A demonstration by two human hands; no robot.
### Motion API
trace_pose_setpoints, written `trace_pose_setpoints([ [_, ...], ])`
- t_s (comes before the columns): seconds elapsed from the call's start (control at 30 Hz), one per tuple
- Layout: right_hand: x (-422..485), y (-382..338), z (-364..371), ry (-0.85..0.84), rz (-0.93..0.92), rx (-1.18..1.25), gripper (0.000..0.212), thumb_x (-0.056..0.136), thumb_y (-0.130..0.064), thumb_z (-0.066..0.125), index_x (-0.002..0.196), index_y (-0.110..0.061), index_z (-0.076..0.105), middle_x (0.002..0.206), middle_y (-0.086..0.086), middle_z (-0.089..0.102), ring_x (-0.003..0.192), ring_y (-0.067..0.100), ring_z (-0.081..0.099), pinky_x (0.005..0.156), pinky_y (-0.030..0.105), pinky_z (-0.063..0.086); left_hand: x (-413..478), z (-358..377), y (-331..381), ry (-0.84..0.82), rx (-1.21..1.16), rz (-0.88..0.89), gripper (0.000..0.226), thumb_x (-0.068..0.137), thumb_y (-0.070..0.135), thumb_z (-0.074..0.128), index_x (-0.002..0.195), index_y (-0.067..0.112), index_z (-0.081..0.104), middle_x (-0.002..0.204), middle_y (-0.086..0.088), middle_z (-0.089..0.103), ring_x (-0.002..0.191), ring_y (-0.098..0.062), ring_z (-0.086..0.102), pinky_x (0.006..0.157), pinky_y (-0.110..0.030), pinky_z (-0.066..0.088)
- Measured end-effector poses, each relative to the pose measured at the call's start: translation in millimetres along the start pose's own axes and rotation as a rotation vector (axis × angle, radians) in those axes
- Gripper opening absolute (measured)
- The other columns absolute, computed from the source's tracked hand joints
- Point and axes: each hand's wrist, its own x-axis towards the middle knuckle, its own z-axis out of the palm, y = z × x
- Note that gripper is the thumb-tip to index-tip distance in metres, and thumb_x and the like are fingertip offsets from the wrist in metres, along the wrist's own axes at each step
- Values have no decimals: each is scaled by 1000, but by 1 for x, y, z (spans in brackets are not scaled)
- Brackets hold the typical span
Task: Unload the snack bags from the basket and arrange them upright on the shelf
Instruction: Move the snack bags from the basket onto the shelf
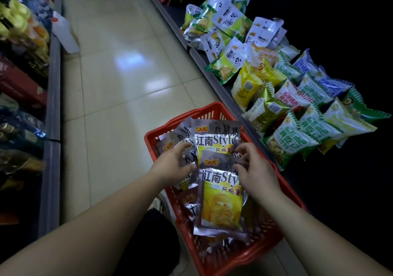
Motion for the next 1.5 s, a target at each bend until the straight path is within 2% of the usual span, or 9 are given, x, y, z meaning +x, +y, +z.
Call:
trace_pose_setpoints([
  [0.13, 7, -3, 6, 7, 7, -10, 41, 94, -18, 67, 112, -46, 42, 86, -13, 57, 81, 20, 64, 59, 41, 53, 5, 2, 6, -45, -185, 16, 58, 84, 42, 74, 129, 53, 41, 108, 9, 68, 93, -16, 69, 84, -44, 60],
  [0.33, 11, -9, 12, 30, -13, 33, 45, 94, -14, 68, 117, -42, 42, 82, -8, 58, 72, 15, 60, 60, 44, 53, 15, 7, 28, 96, -235, 101, 25, 95, 24, 63, 96, 43, 47, 114, 12, 66, 85, -20, 70, 75, -49, 61],
  [0.43, 11, -8, 9, 25, 5, 50, 46, 94, -14, 67, 113, -44, 39, 80, -5, 57, 68, 15, 60, 58, 42, 49, 16, 10, 36, -6, -154, 157, 41, 101, 15, 51, 125, 49, 53, 136, 10, 61, 100, -23, 70, 77, -47, 62],
  [0.6, 3, 4, -7, 54, 62, 90, 42, 92, -12, 69, 104, -44, 43, 84, -8, 59, 77, 17, 63, 65, 42, 54, 16, 16, 45, -122, -31, 226, 51, 105, 21, 45, 150, 46, 39, 159, 11, 40, 141, -23, 45, 109, -45, 48],
  [0.87, -6, 18, -35, 111, 91, 229, 34, 92, -2, 65, 89, -36, 65, 97, -15, 68, 91, -1, 63, 71, 28, 53, 20, 4, 61, -24, -61, 154, 51, 92, 19, 67, 140, 33, 57, 141, 4, 61, 109, -18, 68, 87, -38, 61],
  [1.07, -29, 1, -68, 79, 39, 231, 30, 92, 1, 65, 112, -19, 76, 105, -5, 70, 101, 10, 66, 85, 26, 52, -22, -32, 96, 146, -57, 230, 35, 93, 23, 69, 127, 31, 70, 120, 7, 73, 90, -5, 67, 77, -22, 52],
  [1.23, -66, -23, -116, 150, -34, 196, 33, 94, 2, 63, 120, -15, 73, 105, -5, 68, 101, 5, 65, 76, 1, 42, -81, -67, 122, 269, -234, 215, 35, 91, 18, 67, 124, 31, 71, 105, 4, 77, 59, -12, 71, 61, -37, 63],
  [1.37, -115, -35, -157, 220, -64, 109, 33, 94, -2, 64, 124, -15, 71, 112, -4, 66, 107, 8, 63, 89, 18, 44, -132, -76, 149, 314, -208, 246, 40, 90, 18, 67, 127, 33, 69, 102, 9, 74, 68, -7, 71, 61, -21, 55],
  [1.5, -166, -19, -189, 344, 11, 92, 34, 93, 0, 64, 124, -12, 70, 124, 4, 66, 114, 13, 64, 94, 22, 44, -167, -55, 175, 248, -331, 295, 44, 88, 14, 68, 129, 27, 68, 101, 7, 75, 88, -12, 72, 81, -35, 61],
])
